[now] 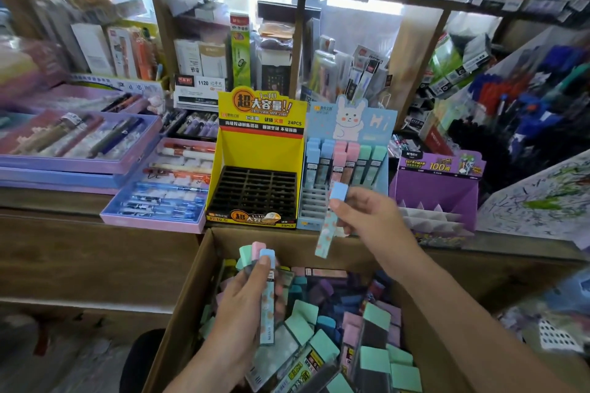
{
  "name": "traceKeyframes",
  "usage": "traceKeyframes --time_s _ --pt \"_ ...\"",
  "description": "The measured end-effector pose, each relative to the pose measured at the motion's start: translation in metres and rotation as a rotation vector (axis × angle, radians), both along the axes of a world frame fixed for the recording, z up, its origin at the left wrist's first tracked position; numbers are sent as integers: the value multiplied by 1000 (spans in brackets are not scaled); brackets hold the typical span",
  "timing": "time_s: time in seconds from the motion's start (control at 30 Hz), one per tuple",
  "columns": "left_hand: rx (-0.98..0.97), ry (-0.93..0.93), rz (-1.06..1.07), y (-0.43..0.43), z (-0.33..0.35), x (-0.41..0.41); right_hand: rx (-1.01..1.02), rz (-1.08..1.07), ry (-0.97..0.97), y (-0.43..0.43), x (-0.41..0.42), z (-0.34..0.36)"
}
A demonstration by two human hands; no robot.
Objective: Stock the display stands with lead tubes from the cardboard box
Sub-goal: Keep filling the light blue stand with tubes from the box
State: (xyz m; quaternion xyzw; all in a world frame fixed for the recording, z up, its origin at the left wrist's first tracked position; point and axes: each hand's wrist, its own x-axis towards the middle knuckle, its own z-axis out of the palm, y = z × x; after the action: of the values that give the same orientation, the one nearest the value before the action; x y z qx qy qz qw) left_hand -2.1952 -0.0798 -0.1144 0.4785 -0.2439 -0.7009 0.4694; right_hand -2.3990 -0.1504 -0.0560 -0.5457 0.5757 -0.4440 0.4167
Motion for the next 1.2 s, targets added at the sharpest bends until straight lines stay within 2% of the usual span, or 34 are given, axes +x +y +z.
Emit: traceKeyframes --time_s 0.1,0.2,0.43,0.73,1.03,1.2 --pt "-10 -11 14 1 -1 0 -195 6 195 -19 -9 12" --pt "-4 6 32 1 0 1 -277 17 344 -35 -15 21" --pt "20 6 42 -2 0 1 -362 -9 474 -68 -17 37" --pt "44 -42 89 -6 -2 0 -416 -20 548 -81 -10 42" --pt "35 -60 80 -7 -2 -1 -391 8 543 -89 -13 42" --pt "52 -35 89 -8 -2 -1 -426 35 682 -95 -14 35"
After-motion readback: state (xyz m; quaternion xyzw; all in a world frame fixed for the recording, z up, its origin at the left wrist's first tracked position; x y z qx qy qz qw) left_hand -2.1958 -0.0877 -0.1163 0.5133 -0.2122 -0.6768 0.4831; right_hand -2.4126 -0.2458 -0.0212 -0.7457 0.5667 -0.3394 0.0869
